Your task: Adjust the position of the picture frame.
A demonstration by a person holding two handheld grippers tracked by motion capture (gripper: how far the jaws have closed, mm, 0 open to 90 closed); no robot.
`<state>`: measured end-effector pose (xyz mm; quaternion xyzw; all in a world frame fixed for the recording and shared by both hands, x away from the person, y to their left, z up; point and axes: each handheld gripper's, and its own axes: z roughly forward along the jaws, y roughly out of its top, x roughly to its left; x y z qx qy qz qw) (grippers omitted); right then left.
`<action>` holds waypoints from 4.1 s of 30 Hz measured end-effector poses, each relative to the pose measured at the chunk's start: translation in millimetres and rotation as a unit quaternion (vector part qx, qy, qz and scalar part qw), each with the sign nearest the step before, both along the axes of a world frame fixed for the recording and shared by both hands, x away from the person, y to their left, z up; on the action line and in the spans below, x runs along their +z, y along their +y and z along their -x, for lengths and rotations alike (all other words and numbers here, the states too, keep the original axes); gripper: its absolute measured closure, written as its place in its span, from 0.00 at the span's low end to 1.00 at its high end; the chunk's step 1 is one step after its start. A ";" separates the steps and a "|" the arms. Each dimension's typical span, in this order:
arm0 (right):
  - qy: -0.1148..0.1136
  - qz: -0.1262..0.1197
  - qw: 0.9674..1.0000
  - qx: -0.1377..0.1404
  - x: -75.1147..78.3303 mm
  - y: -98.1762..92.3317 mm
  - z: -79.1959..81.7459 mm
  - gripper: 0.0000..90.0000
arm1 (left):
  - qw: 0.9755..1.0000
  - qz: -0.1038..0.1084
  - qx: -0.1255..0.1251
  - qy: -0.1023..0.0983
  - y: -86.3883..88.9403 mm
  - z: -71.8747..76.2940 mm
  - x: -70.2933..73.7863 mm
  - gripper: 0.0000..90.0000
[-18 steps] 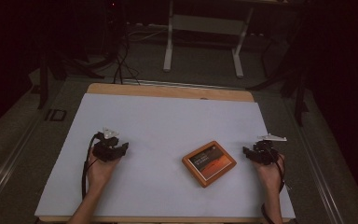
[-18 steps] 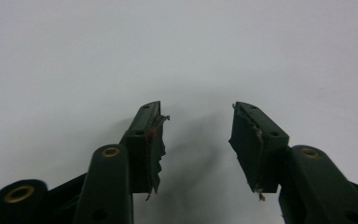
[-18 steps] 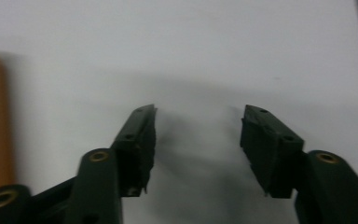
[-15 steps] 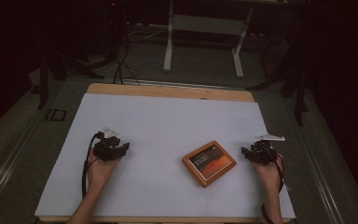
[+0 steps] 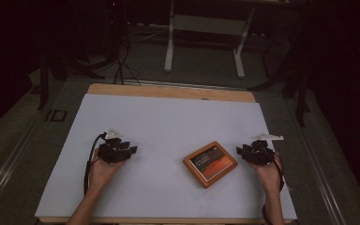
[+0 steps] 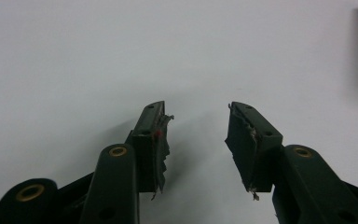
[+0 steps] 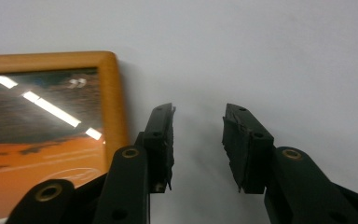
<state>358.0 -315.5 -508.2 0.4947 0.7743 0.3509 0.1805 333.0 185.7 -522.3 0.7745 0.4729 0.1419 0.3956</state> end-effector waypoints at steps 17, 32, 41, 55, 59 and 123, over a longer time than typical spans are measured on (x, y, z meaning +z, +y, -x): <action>-0.029 0.020 0.997 0.069 7.2 31.0 18.8 0.95 | 0.995 0.050 -0.086 -0.018 -27.2 18.9 25.4 0.87; -0.015 0.014 0.999 0.039 -11.7 20.6 14.4 1.00 | 0.979 0.049 -0.194 -0.027 -98.5 37.2 28.3 1.00; 0.001 0.006 0.999 0.036 -18.3 15.5 13.5 1.00 | 0.974 0.033 -0.222 -0.021 -138.1 36.0 14.7 1.00; 0.010 0.003 0.999 0.036 -20.7 13.5 14.7 1.00 | 0.976 0.014 -0.218 -0.014 -149.6 30.2 9.4 1.00; 0.016 0.008 0.999 0.045 -21.5 16.4 16.5 1.00 | 0.979 0.018 -0.201 -0.012 -145.9 23.7 9.5 1.00; 0.035 0.001 0.974 0.222 -12.5 86.8 42.2 1.00 | 0.988 0.133 -0.070 0.043 -73.3 38.5 0.6 0.59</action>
